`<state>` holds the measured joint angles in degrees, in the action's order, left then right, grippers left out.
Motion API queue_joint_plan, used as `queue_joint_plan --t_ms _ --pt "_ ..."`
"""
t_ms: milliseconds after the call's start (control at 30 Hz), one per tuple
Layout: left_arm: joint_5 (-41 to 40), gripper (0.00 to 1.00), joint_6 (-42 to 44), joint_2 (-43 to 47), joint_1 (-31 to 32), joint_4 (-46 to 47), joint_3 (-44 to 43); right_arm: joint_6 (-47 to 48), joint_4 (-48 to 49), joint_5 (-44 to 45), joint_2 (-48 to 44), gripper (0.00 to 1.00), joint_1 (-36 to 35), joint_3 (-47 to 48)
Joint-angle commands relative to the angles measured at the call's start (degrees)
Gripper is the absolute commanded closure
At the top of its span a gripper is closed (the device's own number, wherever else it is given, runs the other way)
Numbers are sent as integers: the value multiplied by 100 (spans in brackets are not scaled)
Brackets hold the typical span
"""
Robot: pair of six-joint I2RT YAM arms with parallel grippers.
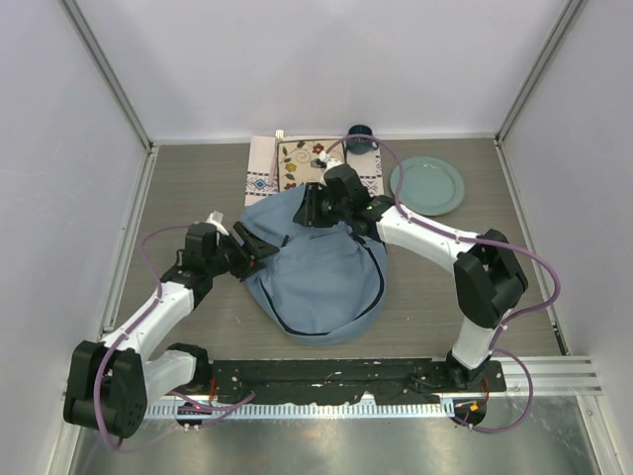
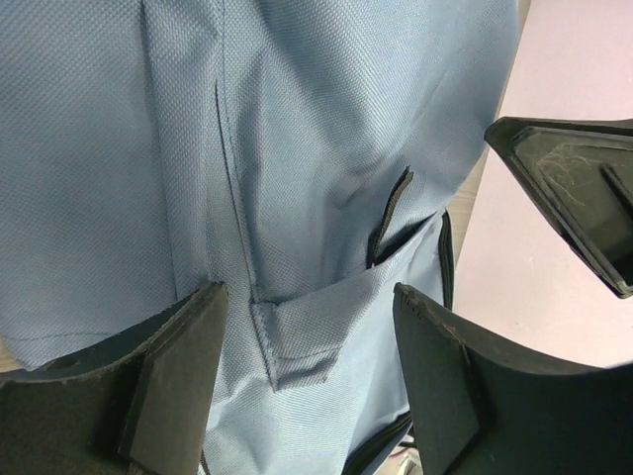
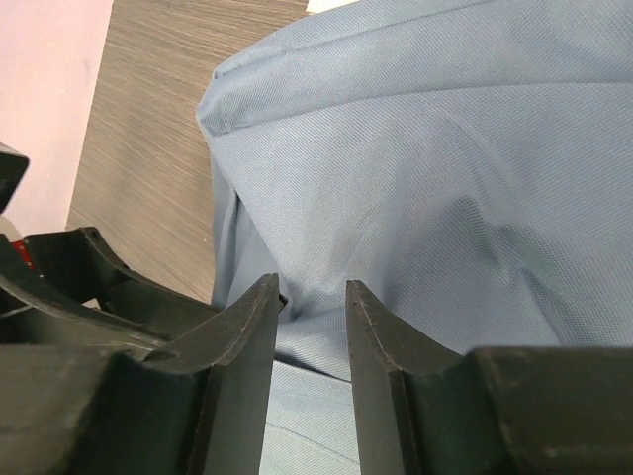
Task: Pack the student bag
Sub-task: Zip the student bag at the center of the board.
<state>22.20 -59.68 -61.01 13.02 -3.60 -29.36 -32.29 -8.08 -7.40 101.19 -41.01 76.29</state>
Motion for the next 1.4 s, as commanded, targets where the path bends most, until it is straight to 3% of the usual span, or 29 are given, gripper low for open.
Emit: queue_joint_plan --t_ms 0,333,467,767,1100,1300,1333,1367 --pt "267 29 -290 -165 17 675 159 -242 104 -227 -187 60 -3 44" --pt "567 33 -255 -227 26 1247 370 -164 -26 -447 94 53 -433 219" --pt "584 43 -114 -314 43 1239 423 -111 -255 -297 278 53 -486 290" --pt "558 52 123 -587 148 1256 353 -76 -361 -289 516 52 -556 465" --pt "338 62 352 -772 403 1203 300 197 -1152 704 806 52 -855 835" --pt "312 69 422 -833 430 1247 317 127 -1038 591 753 73 -899 668" --pt "329 74 431 -842 439 1256 309 109 -1029 573 762 75 -891 668" --pt "329 76 431 -859 439 1256 309 92 -1038 555 788 82 -899 668"
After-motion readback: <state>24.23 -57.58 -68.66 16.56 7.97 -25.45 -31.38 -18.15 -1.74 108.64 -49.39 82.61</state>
